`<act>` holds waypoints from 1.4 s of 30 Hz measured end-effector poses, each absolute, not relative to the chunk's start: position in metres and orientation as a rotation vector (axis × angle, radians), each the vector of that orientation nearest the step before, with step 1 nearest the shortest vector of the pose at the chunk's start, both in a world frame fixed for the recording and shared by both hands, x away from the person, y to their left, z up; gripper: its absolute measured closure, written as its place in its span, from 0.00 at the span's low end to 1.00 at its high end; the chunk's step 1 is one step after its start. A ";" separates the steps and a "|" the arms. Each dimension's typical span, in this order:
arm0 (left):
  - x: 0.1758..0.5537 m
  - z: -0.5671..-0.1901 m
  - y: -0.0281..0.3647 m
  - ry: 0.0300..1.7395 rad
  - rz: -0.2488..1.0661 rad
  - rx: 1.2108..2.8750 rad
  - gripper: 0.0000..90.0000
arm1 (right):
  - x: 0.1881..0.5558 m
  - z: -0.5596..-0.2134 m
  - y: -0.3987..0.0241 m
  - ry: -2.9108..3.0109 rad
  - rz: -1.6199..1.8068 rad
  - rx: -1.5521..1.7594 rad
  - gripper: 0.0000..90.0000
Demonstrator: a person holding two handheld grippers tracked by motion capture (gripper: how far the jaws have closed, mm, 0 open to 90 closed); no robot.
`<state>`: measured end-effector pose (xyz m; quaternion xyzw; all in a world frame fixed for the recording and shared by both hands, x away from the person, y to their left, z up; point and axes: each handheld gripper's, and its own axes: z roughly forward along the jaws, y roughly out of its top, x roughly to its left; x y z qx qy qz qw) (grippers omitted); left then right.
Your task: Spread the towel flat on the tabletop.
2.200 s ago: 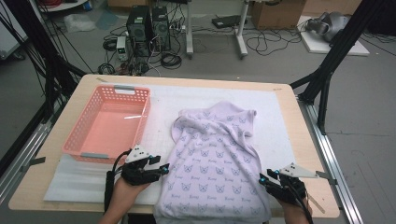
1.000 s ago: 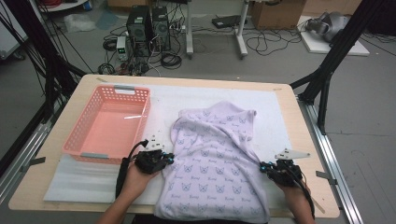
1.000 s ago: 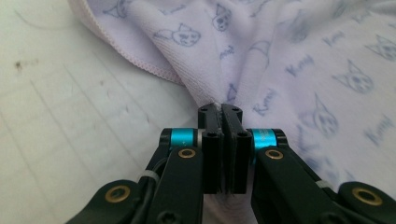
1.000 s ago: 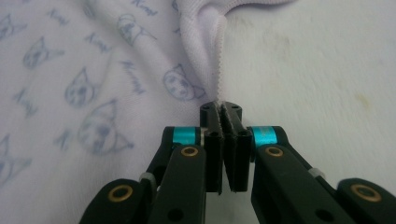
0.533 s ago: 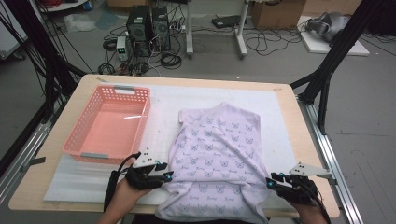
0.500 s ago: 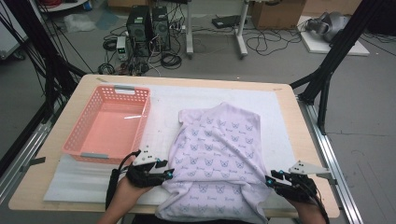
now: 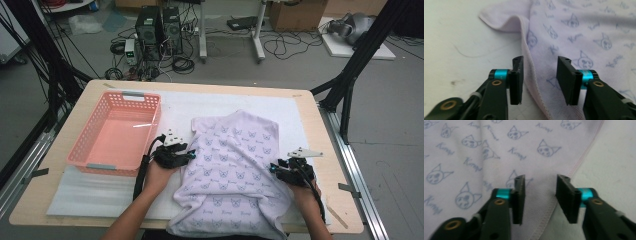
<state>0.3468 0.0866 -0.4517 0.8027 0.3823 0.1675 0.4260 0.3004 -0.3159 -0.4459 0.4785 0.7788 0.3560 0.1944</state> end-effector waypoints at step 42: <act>0.403 -0.432 0.081 1.119 0.464 1.915 0.48 | 0.233 -0.429 -0.343 2.178 1.171 1.202 0.44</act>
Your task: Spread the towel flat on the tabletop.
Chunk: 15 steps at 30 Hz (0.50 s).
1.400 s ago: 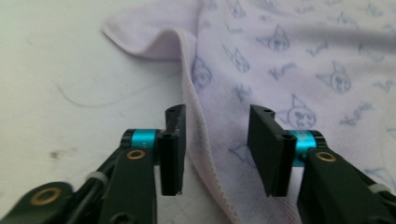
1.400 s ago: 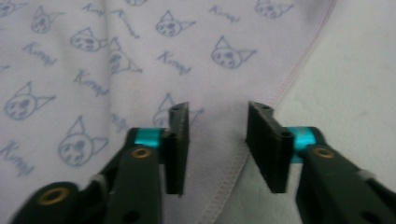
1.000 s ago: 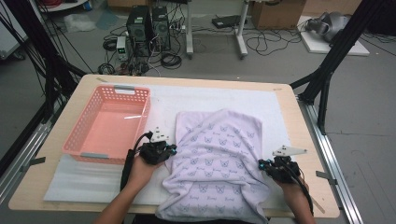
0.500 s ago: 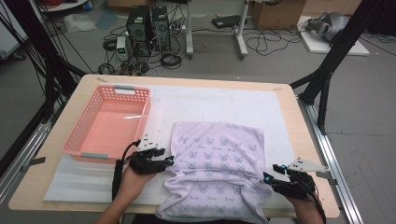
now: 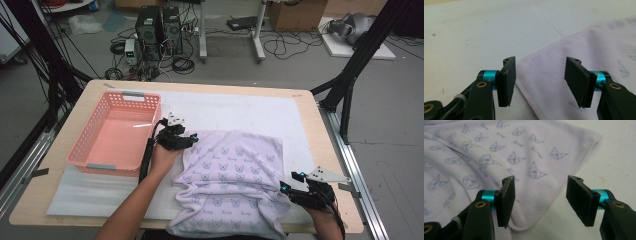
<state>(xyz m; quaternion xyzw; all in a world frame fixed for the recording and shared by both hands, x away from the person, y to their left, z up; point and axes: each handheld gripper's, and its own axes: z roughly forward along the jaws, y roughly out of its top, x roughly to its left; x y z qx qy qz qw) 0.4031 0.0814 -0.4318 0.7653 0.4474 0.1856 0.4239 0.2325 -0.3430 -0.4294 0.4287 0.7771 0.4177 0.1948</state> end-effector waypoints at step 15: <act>0.420 -0.446 0.094 1.250 0.619 1.953 0.87 | 0.237 -0.431 -0.347 2.155 1.169 1.229 0.44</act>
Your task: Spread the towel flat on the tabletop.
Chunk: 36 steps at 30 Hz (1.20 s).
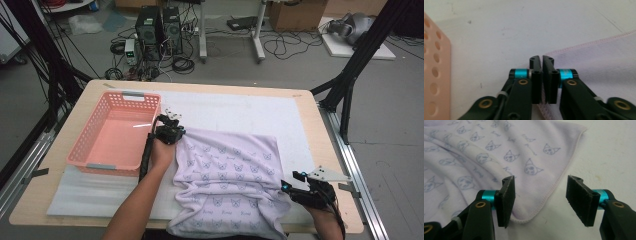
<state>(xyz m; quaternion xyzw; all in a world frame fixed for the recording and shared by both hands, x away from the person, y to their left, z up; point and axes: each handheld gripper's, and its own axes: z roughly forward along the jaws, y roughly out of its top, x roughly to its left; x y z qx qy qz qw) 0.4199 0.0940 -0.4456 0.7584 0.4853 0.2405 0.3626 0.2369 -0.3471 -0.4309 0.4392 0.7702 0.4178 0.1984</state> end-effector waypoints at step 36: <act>0.444 -0.415 0.085 1.182 0.671 1.715 0.64 | 0.430 -0.414 -0.322 1.821 1.079 1.405 0.80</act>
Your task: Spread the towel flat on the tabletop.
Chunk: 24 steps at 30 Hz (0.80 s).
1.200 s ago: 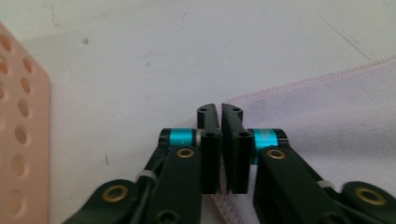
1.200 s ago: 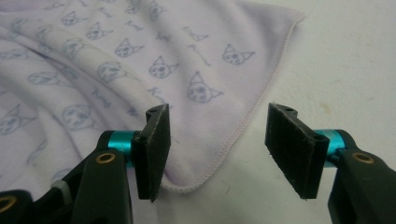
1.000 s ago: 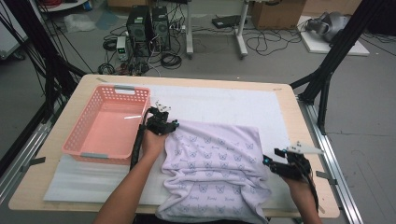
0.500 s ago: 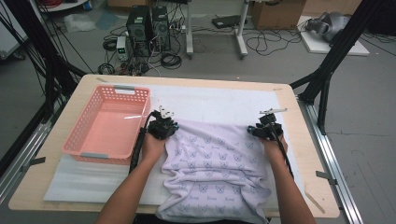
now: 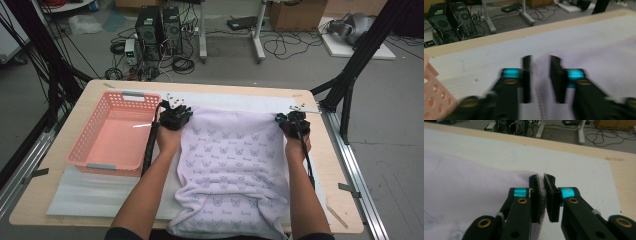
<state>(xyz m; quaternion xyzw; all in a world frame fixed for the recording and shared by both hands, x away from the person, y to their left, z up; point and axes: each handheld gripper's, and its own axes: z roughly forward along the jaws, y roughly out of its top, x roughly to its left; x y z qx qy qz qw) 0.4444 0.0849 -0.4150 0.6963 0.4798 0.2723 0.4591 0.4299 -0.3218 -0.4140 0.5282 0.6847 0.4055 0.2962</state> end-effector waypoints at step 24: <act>0.439 -0.440 0.084 1.219 0.615 1.968 0.96 | 0.388 -0.431 -0.331 2.147 0.971 1.397 0.62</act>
